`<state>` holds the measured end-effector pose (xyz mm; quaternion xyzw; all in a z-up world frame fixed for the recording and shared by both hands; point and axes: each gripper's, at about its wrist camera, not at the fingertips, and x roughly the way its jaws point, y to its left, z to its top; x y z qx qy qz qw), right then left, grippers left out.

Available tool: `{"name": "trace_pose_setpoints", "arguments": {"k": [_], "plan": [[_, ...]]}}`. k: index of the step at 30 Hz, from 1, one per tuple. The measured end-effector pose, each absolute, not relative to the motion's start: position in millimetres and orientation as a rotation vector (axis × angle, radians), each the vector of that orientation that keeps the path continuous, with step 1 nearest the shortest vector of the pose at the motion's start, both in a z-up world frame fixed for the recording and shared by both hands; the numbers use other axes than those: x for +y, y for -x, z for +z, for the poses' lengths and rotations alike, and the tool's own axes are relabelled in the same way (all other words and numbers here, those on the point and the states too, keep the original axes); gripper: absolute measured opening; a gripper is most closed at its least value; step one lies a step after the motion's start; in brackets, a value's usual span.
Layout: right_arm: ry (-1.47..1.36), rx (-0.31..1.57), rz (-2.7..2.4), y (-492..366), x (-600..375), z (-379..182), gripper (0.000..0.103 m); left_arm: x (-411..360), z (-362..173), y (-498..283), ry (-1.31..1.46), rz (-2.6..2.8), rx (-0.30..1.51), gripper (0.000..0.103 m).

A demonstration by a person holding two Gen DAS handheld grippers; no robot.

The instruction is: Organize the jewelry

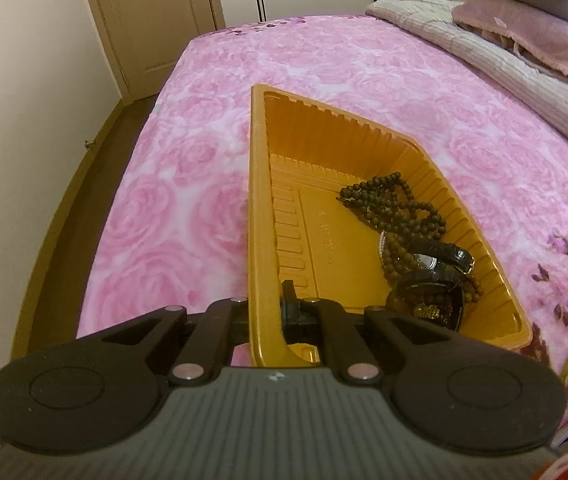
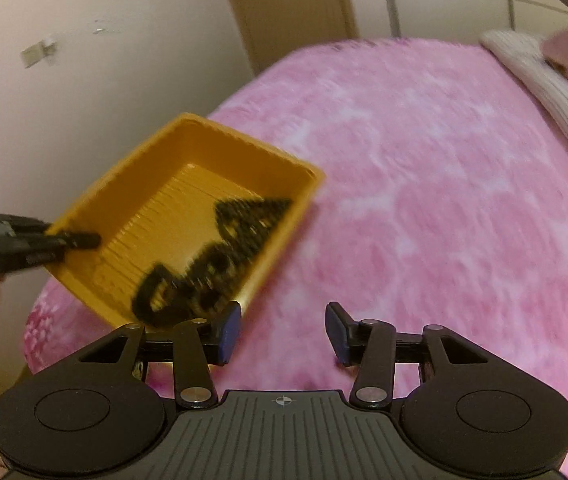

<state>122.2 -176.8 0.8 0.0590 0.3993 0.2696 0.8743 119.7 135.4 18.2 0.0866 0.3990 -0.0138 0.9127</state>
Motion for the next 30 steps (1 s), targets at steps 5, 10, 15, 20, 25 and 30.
{"name": "trace_pose_setpoints", "arguments": {"k": [5, 10, 15, 20, 25, 30], "plan": [[-0.176, 0.866, 0.503, -110.3, -195.5, -5.5, 0.048, 153.0, 10.5, -118.4, -0.09, -0.029, 0.828, 0.008], [-0.216, 0.869, 0.471, -103.5, -203.3, -7.8, 0.048, 170.6, 6.7, -113.0, -0.007, -0.012, 0.808, 0.016], [-0.23, 0.871, 0.462, -99.6, -201.9, -8.3, 0.049, 183.8, 18.7, -97.8, 0.038, 0.029, 0.762, 0.018], [-0.266, 0.866, 0.45, -92.3, -203.2, -7.2, 0.051, 179.9, 37.4, -74.1, 0.041, 0.061, 0.706, 0.021], [-0.286, 0.845, 0.439, -80.1, -205.6, -2.2, 0.07, 157.8, 49.2, -50.5, 0.034, 0.044, 0.672, 0.04], [-0.257, 0.838, 0.41, -63.2, -205.5, -0.8, 0.072, 126.3, 44.0, -28.5, 0.056, 0.016, 0.682, 0.062]]}}
